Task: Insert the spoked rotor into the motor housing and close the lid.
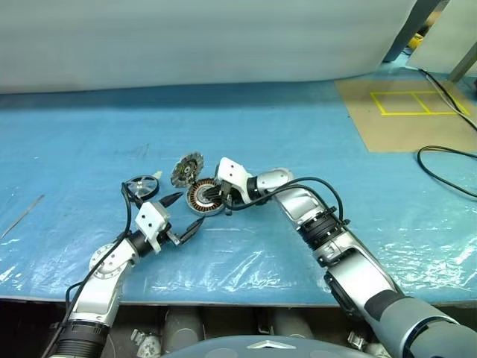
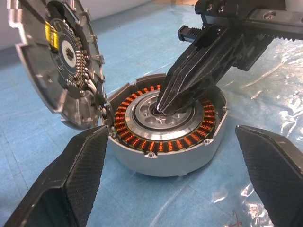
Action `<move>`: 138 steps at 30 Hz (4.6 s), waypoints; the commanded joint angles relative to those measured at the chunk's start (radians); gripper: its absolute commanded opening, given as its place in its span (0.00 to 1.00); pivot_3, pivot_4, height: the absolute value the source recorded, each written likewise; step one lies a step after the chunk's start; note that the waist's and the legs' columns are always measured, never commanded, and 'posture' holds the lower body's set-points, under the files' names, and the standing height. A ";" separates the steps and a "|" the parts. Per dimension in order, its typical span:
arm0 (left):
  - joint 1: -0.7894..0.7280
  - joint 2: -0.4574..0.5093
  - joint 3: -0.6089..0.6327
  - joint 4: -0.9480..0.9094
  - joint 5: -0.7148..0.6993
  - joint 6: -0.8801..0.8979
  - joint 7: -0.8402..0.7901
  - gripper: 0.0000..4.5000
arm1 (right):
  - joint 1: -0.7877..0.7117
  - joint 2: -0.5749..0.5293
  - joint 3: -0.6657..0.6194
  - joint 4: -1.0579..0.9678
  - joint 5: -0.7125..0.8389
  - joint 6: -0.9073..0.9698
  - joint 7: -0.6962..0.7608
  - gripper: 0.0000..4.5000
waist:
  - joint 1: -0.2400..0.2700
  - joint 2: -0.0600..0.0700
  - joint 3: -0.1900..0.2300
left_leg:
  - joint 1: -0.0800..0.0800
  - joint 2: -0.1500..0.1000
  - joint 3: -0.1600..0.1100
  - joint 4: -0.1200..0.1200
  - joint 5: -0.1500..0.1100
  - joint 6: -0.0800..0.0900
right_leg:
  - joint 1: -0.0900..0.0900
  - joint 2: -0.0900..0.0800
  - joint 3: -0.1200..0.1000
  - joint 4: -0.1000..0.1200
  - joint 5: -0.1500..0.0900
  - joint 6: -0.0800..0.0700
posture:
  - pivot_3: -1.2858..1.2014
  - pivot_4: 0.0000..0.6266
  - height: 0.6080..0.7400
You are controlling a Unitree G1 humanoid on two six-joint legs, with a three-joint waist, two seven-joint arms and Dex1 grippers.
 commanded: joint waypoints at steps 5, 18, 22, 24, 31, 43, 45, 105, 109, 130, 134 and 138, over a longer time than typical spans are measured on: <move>-0.010 0.007 0.001 -0.053 -0.004 0.015 0.007 1.00 | 0.022 -0.049 0.108 0.009 -0.093 0.116 0.041 0.01 | 0.000 0.000 0.000 | 0.001 0.000 0.000 -0.001 0.000 0.000 | 0.001 0.000 0.000 -0.001 0.000 0.000 | 0.52 0.24 1.00; -0.013 0.010 0.011 -0.035 -0.008 0.003 -0.002 1.00 | -0.025 0.059 -0.091 0.023 0.051 0.035 -0.069 0.01 | -0.002 0.000 0.000 | -0.003 0.000 0.000 -0.003 0.000 0.000 | -0.003 0.000 0.000 -0.004 0.000 0.000 | 0.52 0.24 1.00; 0.000 0.022 0.029 -0.027 -0.016 0.003 -0.005 1.00 | -0.020 0.042 -0.088 0.033 0.053 -0.004 -0.037 0.01 | -0.001 0.000 0.000 | -0.006 0.000 0.000 -0.003 0.000 0.000 | -0.006 0.000 -0.001 -0.005 0.000 0.000 | 0.52 0.24 1.00; 0.006 0.029 0.036 -0.023 -0.023 0.007 -0.010 1.00 | -0.014 0.036 -0.091 0.028 0.060 -0.018 -0.020 0.01 | -0.001 0.000 0.000 | -0.007 0.000 0.000 -0.003 0.000 0.000 | -0.007 0.000 -0.001 -0.005 0.000 0.001 | 0.52 0.24 1.00; 0.025 0.057 0.092 0.023 -0.055 -0.028 -0.040 1.00 | 0.016 0.011 -0.114 -0.052 0.117 -0.041 0.047 0.01 | -0.001 0.000 0.001 | -0.010 0.001 -0.001 -0.003 0.000 -0.001 | -0.011 0.002 -0.002 -0.004 0.002 0.004 | 0.52 0.24 1.00; 0.018 0.221 0.265 -0.069 -0.275 0.168 -0.138 1.00 | 0.043 -0.042 -0.117 -0.085 0.122 -0.046 0.060 0.01 | 0.001 -0.001 0.001 | -0.010 0.001 -0.001 -0.002 0.000 -0.001 | -0.011 0.002 -0.002 -0.004 0.001 0.001 | 0.52 0.24 1.00; -0.007 0.271 0.290 -0.106 -0.323 0.244 -0.154 1.00 | 0.042 -0.048 -0.119 -0.086 0.121 -0.044 0.062 0.01 | 0.001 -0.001 0.001 | -0.010 0.001 -0.001 -0.002 0.000 -0.001 | -0.011 0.002 -0.002 -0.004 0.001 0.001 | 0.52 0.24 1.00; -0.981 0.431 -0.166 1.053 0.297 0.172 -0.725 0.32 | 0.183 -0.173 -0.170 -0.460 0.249 0.151 -0.017 0.00 | 0.030 -0.007 0.005 | -0.013 -0.001 -0.008 0.000 0.000 -0.003 | -0.012 0.002 -0.004 0.001 0.004 0.006 | 0.52 0.24 1.00; -0.962 0.442 -0.138 1.039 0.270 0.166 -0.737 0.28 | 0.172 -0.173 -0.171 -0.440 0.245 0.134 -0.019 0.00 | 0.029 -0.007 0.005 | -0.013 -0.001 -0.008 0.000 0.000 -0.003 | -0.012 0.002 -0.004 0.001 0.004 0.006 | 0.52 0.24 1.00; -0.215 0.429 0.310 -0.010 -0.316 0.610 -0.579 0.28 | 0.175 -0.212 -0.225 -0.417 0.297 0.104 0.018 0.00 | 0.033 -0.008 0.006 | -0.013 0.000 -0.007 0.000 -0.001 -0.004 | -0.013 0.002 -0.005 0.000 0.002 0.003 | 0.52 0.24 1.00; -0.161 0.386 0.286 -0.178 -0.382 0.698 -0.498 0.28 | 0.200 -0.256 -0.237 -0.432 0.302 0.109 0.037 0.00 | 0.029 -0.008 0.006 | -0.013 0.000 -0.006 0.001 -0.001 -0.004 | -0.011 0.002 -0.003 -0.001 0.001 0.001 | 0.52 0.24 1.00; -0.154 0.336 0.227 -0.262 -0.404 0.747 -0.436 0.28 | 0.215 -0.281 -0.239 -0.434 0.297 0.106 0.037 0.00 | 0.027 -0.007 0.006 | -0.013 0.000 -0.006 0.000 -0.001 -0.004 | -0.011 0.003 -0.003 0.000 0.001 0.001 | 0.52 0.24 1.00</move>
